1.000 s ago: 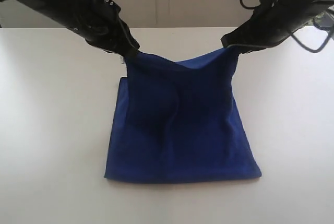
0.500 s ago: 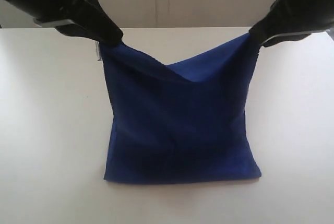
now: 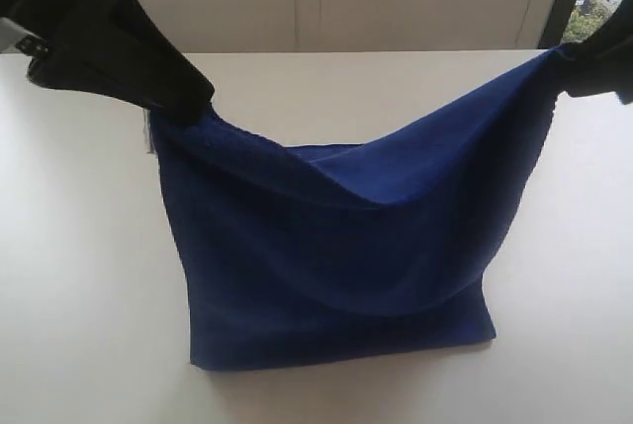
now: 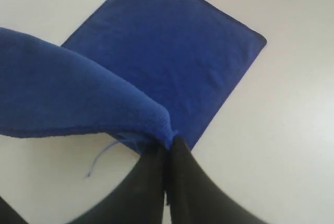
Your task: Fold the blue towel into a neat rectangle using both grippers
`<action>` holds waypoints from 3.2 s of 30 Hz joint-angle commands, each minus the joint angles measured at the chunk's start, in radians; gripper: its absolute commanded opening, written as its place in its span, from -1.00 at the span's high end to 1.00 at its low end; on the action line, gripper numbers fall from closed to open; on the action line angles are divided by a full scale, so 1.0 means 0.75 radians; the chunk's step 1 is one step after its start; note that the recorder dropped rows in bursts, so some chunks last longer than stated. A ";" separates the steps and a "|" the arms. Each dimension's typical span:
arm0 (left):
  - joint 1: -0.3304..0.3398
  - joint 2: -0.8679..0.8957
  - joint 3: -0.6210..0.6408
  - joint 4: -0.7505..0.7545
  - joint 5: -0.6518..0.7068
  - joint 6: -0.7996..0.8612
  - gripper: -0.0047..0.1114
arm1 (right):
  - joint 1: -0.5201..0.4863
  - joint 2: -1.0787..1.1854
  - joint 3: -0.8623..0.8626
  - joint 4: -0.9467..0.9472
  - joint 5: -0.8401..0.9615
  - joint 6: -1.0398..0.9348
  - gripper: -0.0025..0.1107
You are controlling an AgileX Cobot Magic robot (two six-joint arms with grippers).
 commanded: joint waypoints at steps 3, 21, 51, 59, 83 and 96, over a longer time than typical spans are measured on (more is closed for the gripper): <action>-0.008 -0.040 -0.007 -0.017 0.081 -0.075 0.92 | 0.001 -0.090 0.029 0.066 0.001 -0.015 0.96; -0.008 -0.089 0.138 -0.027 -0.072 -0.095 0.92 | 0.001 -0.218 0.158 -0.035 0.001 0.031 0.96; -0.008 -0.085 0.275 0.047 -0.373 -0.027 0.92 | 0.001 0.010 0.257 -0.217 -0.024 0.111 0.96; -0.008 -0.085 0.275 0.050 -0.417 -0.026 0.92 | 0.001 -0.114 0.064 -0.334 0.001 0.113 0.96; 0.010 0.164 0.212 0.417 -0.635 -0.183 0.92 | 0.001 0.143 0.200 -0.360 -0.337 0.130 0.96; 0.133 0.398 0.047 0.448 -0.670 -0.181 0.92 | -0.004 0.377 0.140 -0.465 -0.568 0.241 0.96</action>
